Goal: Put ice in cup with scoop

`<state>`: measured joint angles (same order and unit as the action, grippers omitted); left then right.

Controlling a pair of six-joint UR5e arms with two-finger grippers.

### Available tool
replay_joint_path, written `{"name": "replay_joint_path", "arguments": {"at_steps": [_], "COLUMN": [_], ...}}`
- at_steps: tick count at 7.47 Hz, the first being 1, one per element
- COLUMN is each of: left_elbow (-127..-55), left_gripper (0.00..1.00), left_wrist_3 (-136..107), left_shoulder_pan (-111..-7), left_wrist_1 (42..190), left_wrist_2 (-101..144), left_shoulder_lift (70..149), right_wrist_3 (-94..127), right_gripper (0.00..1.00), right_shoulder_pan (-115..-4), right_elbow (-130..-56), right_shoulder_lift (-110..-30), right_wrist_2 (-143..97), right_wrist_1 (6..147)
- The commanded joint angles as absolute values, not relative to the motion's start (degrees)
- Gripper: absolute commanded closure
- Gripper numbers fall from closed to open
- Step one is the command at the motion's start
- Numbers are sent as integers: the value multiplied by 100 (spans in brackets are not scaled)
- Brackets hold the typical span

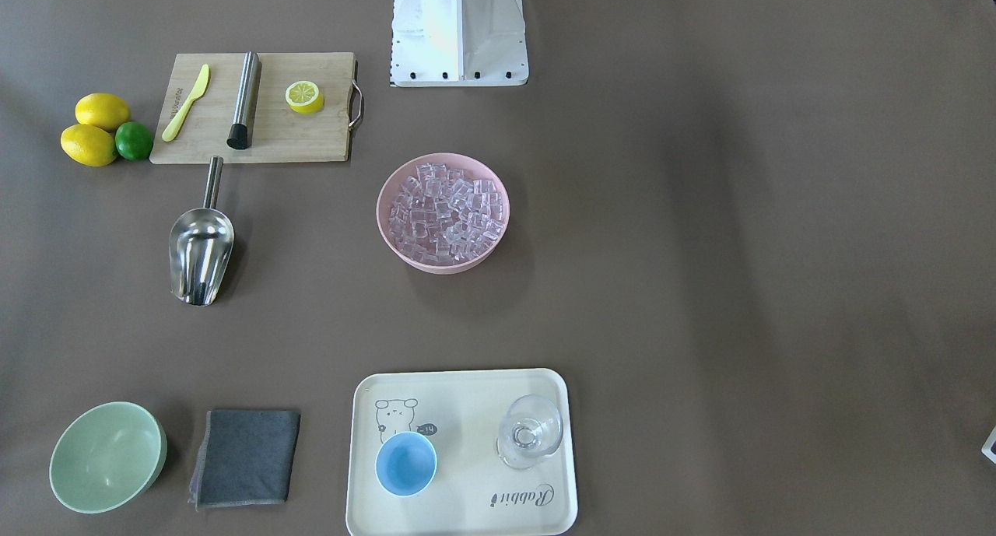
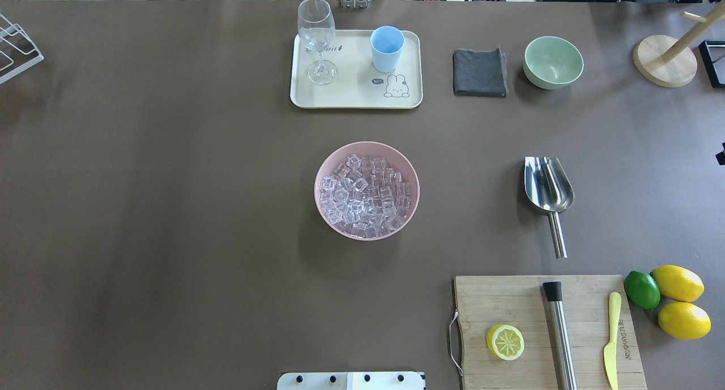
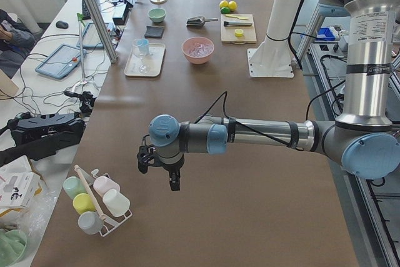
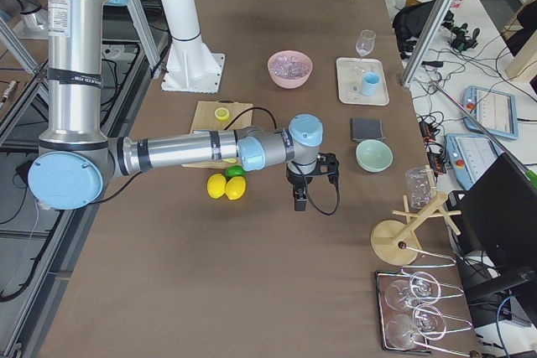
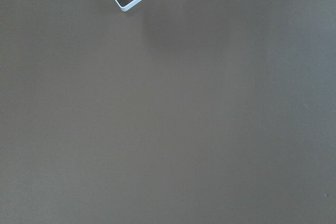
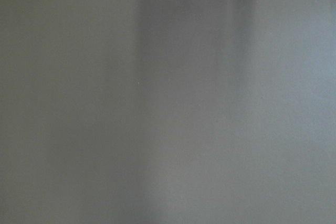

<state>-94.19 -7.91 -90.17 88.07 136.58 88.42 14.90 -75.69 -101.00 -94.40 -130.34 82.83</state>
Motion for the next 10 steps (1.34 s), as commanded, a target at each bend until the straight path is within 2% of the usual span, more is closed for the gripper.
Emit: {"name": "replay_joint_path", "arguments": {"at_steps": [1, 7, 10], "left_elbow": [-9422, -9404, -9342], "left_gripper": [2, 2, 2], "left_wrist_3": [-782, -791, -782], "left_shoulder_pan": [-9018, -8991, -8956], "left_wrist_1": [8807, 8798, 8824], "left_wrist_2": [13658, 13685, 13650], "left_shoulder_lift": [8842, 8851, 8877], "right_wrist_3": [744, 773, 1893], "right_gripper": [0, 0, 1], "right_shoulder_pan": [-8127, -8227, -7780], "right_elbow": [-10116, -10371, -10573], "right_shoulder_lift": [-9510, -9668, -9432], "right_wrist_2": [-13166, -13096, -13673], "right_wrist_1": [8680, 8631, 8544]}}
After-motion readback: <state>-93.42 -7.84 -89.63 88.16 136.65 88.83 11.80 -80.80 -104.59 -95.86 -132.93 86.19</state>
